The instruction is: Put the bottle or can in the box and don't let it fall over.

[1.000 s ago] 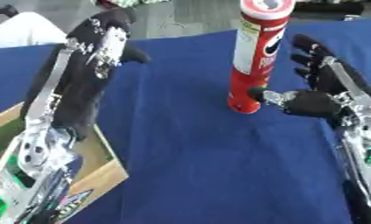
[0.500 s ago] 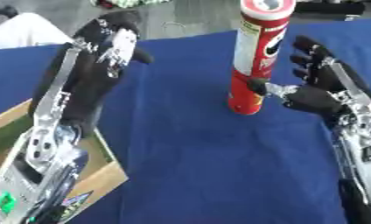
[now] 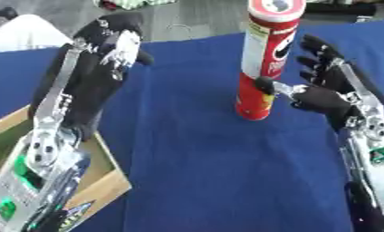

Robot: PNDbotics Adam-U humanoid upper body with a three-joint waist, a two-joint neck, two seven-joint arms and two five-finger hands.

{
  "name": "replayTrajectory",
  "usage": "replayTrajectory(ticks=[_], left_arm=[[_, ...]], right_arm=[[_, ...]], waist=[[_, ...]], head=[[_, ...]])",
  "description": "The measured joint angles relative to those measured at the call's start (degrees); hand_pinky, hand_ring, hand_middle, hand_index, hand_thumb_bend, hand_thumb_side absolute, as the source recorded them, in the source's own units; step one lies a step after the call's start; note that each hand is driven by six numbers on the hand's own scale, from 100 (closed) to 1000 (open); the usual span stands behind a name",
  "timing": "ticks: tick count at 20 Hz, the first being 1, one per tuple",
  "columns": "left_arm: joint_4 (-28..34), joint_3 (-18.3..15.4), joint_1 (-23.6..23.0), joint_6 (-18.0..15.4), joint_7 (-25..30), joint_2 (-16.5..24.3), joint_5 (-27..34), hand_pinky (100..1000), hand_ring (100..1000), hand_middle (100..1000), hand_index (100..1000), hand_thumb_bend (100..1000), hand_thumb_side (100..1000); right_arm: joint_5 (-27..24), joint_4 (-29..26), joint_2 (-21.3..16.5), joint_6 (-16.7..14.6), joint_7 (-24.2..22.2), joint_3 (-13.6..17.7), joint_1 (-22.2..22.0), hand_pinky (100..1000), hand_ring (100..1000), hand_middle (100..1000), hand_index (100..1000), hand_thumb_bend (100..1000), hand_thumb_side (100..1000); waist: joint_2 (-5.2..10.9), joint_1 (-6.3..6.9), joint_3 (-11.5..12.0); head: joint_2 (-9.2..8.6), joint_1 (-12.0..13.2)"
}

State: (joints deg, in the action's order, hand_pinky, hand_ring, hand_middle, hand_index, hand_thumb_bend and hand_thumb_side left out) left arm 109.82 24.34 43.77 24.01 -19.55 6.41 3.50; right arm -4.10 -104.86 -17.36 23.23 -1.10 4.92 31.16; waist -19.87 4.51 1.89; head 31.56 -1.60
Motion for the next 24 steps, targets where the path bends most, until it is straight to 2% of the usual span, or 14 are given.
replayTrajectory(ticks=[11, 24], left_arm=[[-1.20, -1.24, 0.42, -1.53, 0.61, -0.03, -0.67, 809, 537, 770, 732, 100, 508], [-4.06, -2.64, 0.62, -3.98, 0.65, -1.52, -4.60, 803, 526, 749, 711, 100, 508]], right_arm=[[-0.24, 1.81, 0.01, -1.41, 0.88, -0.01, 2.35, 1000, 1000, 1000, 1000, 753, 161], [-0.55, 4.83, 0.60, -4.28, 2.29, -0.02, 4.61, 1000, 1000, 1000, 1000, 768, 175]], waist=[[-0.66, 0.05, 0.24], [-1.96, -0.04, 0.86]], head=[[-0.73, -0.07], [-1.77, -0.02]])
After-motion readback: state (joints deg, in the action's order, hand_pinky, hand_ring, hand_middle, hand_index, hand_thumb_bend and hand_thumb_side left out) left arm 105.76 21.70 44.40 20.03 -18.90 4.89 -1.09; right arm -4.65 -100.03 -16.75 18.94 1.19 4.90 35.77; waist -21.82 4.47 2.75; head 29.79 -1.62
